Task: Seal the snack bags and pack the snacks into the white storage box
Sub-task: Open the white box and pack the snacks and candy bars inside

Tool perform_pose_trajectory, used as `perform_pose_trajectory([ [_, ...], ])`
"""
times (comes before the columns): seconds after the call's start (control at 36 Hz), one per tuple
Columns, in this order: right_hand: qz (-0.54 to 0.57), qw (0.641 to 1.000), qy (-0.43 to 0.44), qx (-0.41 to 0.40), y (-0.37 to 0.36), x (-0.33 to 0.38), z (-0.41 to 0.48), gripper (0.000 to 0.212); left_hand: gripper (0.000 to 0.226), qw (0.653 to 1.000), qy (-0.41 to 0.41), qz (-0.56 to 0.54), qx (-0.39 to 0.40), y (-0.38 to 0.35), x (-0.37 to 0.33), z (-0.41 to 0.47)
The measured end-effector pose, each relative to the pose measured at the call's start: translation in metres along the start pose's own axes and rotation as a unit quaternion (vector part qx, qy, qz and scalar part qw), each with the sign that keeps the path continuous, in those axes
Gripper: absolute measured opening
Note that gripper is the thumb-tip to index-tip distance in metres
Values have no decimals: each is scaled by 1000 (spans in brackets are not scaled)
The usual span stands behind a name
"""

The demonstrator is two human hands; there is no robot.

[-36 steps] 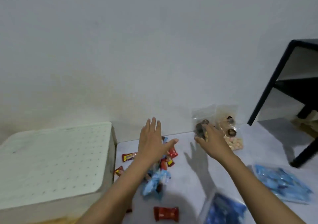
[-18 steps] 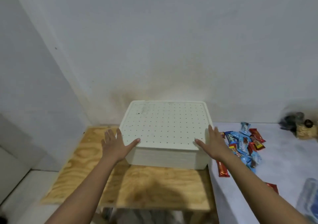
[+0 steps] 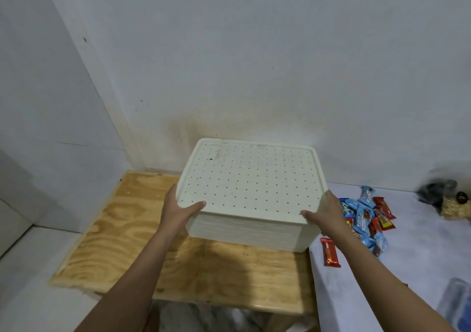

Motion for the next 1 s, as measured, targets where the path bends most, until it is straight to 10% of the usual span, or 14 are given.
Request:
perform_pose_trajectory([
  [0.42, -6, 989, 144, -23, -36, 65, -28, 95, 92, 992, -61, -62, -94, 77, -1, -47],
  [1.0, -105, 964, 176, 171, -358, 244, -22, 85, 79, 975, 54, -65, -205, 357, 177, -142],
])
Point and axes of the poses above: each hand's wrist, its own z-axis towards the middle knuckle, its own y-axis out of the back of the hand, x = y × z, the point moved 5 cm from there along z, towards the middle knuckle, and after that the axes turned 14 degrees about x, right-handed, at the moved point
